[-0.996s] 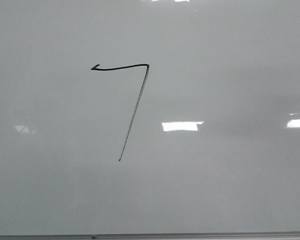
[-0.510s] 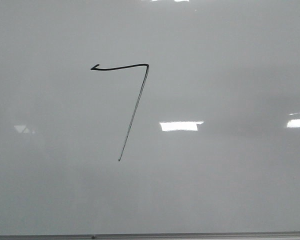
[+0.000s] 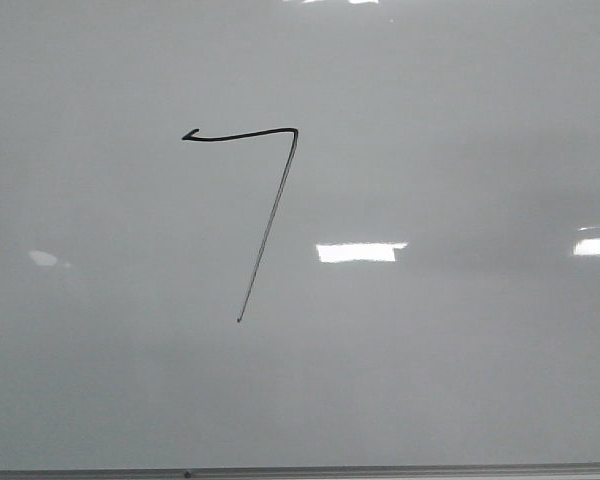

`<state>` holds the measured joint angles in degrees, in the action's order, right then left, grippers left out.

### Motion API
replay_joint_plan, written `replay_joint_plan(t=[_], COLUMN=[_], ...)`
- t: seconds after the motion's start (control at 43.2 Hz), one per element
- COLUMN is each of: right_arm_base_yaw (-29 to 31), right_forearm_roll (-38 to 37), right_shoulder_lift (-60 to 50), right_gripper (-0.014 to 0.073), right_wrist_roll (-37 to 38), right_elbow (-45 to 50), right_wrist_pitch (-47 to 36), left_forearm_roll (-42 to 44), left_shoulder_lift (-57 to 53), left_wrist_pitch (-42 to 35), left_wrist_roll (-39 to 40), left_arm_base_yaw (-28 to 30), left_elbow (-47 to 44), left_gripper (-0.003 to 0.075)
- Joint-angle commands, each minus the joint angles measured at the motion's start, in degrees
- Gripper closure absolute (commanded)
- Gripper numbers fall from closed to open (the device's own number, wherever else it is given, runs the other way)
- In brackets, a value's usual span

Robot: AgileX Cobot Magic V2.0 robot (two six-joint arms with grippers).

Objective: Write number 7 on whiteboard

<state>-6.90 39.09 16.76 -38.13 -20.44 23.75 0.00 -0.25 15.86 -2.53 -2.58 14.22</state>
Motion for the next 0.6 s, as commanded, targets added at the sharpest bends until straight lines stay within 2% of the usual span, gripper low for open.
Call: replay_joint_plan(t=[0.0,0.208,0.301,0.579], right_arm_base_yaw=[0.2,0.2,0.2,0.2], right_forearm_roll=[1.6,1.6,1.6,1.6], right_shoulder_lift=[0.3,0.3,0.3,0.3], right_gripper=[0.0664,0.0664,0.0664,0.0664], right_wrist_roll=[-0.2,-0.2,-0.2,-0.2], right_elbow=[-1.5,-1.5,-1.5,-1.5], right_wrist_pitch=[-3.5,-3.4,-3.5,-3.4], left_forearm_roll=[-1.0,-0.7,-0.5,0.0], left_shoulder_lift=[-0.7,-1.0,-1.0,-1.0], left_wrist_pitch=[-5.0,-7.3,-11.3,-11.0], left_wrist_roll=[-0.5,-0.5,-0.5,-0.4], left_arm_base_yaw=[1.6,2.7,2.7,2.7], left_elbow=[-1.7,-10.1,-14.5,-14.8], left_gripper=[0.0741,0.0741,0.0741,0.0741])
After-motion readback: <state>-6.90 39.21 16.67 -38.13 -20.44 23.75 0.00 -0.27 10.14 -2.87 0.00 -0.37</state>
